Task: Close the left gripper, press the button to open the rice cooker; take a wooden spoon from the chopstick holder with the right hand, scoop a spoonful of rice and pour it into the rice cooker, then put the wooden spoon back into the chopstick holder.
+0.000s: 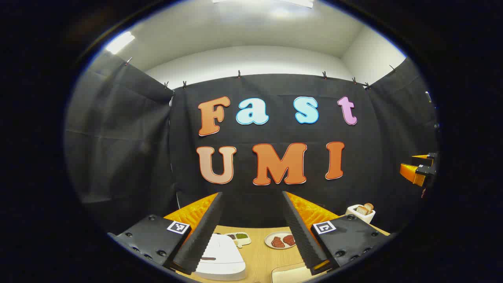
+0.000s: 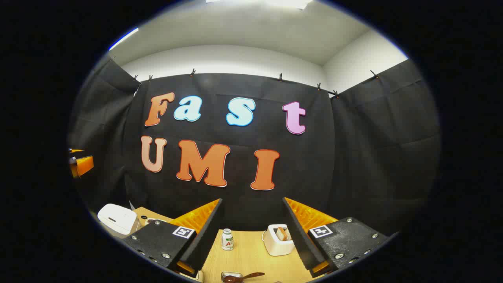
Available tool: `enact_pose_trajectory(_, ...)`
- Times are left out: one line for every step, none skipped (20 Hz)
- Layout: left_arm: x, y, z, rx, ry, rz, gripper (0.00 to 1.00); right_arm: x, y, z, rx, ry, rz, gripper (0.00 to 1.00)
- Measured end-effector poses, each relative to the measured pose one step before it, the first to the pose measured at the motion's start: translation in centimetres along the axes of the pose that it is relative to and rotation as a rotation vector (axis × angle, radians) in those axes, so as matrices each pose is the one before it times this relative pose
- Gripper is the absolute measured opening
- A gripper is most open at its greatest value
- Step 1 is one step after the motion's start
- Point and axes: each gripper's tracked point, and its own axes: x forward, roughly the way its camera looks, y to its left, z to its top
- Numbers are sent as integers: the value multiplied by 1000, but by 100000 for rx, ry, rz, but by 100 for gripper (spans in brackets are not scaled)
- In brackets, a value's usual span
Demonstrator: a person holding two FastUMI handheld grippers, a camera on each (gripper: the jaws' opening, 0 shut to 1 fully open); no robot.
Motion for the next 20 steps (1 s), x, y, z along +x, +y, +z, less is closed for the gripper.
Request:
enact_pose_trajectory(135,-32,-23,-229,283,71,99,31,10,-111,107,129,369,92)
enact_pose_trajectory(53,127,-37,283,114,815,99,41,-8,-43,30,-127,301,92)
enact_pose_trajectory(225,330,92,423,-222,1141,99,130,-179,-164,-38,88,-230,93)
enact_pose_trajectory(43,200,43,57,-1,576,99,4,-66,-88,-63,235,-163,93)
enact_pose_trajectory(91,-106,81,-254,26,-277,99,31,-6,-96,7,318,-223,93)
enact_pose_trajectory(72,-62,156,-181,-101,-190,98,-12,148,-66,359,86,225,93)
enact_pose_trajectory(90,-62,128,-19,-311,-110,98,14,206,118,497,-193,514,93)
enact_pose_trajectory(75,-63,104,-50,-607,-130,98,-132,98,73,268,-267,363,93)
enact_pose_trajectory(100,-224,99,-127,-307,-500,97,-45,-104,136,79,-588,-44,93)
enact_pose_trajectory(97,-205,70,-289,-527,-675,97,22,-96,-52,-338,53,-171,93)
enact_pose_trajectory(39,-410,69,-134,41,-926,97,-121,-17,-48,-121,-42,-175,93)
enact_pose_trajectory(-66,-231,-98,-19,-81,-875,99,-55,51,-4,72,192,54,94)
enact_pose_trajectory(39,-309,64,62,-406,-525,99,-15,263,-15,504,-102,516,94)
enact_pose_trajectory(28,-211,96,193,-410,-614,98,-12,163,-107,416,276,515,94)
enact_pose_trajectory(-1,-191,-127,772,145,-135,97,188,10,-154,382,217,12,94)
enact_pose_trajectory(-144,91,-242,973,160,236,99,99,-20,-192,361,99,-113,94)
enact_pose_trajectory(57,-76,-124,911,588,-95,99,-12,179,-94,624,49,298,94)
enact_pose_trajectory(52,-125,-104,317,367,-159,99,40,198,-42,544,105,556,94)
enact_pose_trajectory(-16,23,-53,-124,349,-120,99,44,88,-68,211,134,466,94)
enact_pose_trajectory(-131,268,-176,-159,256,589,99,96,84,-104,-45,69,227,94)
